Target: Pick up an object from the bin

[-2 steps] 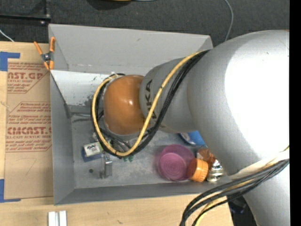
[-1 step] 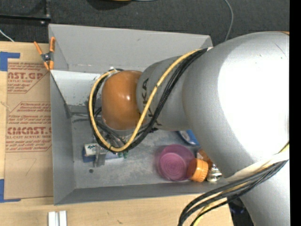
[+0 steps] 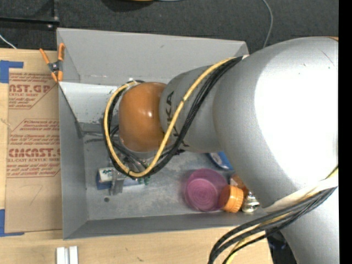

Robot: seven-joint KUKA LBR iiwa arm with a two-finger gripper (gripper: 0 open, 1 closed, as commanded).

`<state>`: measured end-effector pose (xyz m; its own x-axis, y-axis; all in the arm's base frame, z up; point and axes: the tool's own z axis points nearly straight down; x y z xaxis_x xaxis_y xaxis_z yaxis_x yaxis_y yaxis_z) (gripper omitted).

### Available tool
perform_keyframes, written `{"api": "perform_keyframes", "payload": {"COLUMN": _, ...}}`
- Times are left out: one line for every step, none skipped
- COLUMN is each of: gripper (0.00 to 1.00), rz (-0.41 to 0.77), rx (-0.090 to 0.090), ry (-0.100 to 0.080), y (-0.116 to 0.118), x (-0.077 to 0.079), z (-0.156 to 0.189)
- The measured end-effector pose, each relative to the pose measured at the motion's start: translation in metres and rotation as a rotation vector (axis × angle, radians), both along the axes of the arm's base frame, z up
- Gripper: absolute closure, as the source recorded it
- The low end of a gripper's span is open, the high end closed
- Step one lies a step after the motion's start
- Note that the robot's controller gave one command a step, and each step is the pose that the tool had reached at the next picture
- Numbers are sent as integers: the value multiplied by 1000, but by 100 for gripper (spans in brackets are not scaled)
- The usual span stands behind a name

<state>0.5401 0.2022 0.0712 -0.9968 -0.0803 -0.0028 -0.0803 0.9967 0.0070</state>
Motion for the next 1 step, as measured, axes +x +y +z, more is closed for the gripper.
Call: {"api": "perform_keyframes", "payload": {"gripper": 100, "rz": 0, "rx": -1, "ry": 4, "y": 0, "x": -1, "z": 5}}
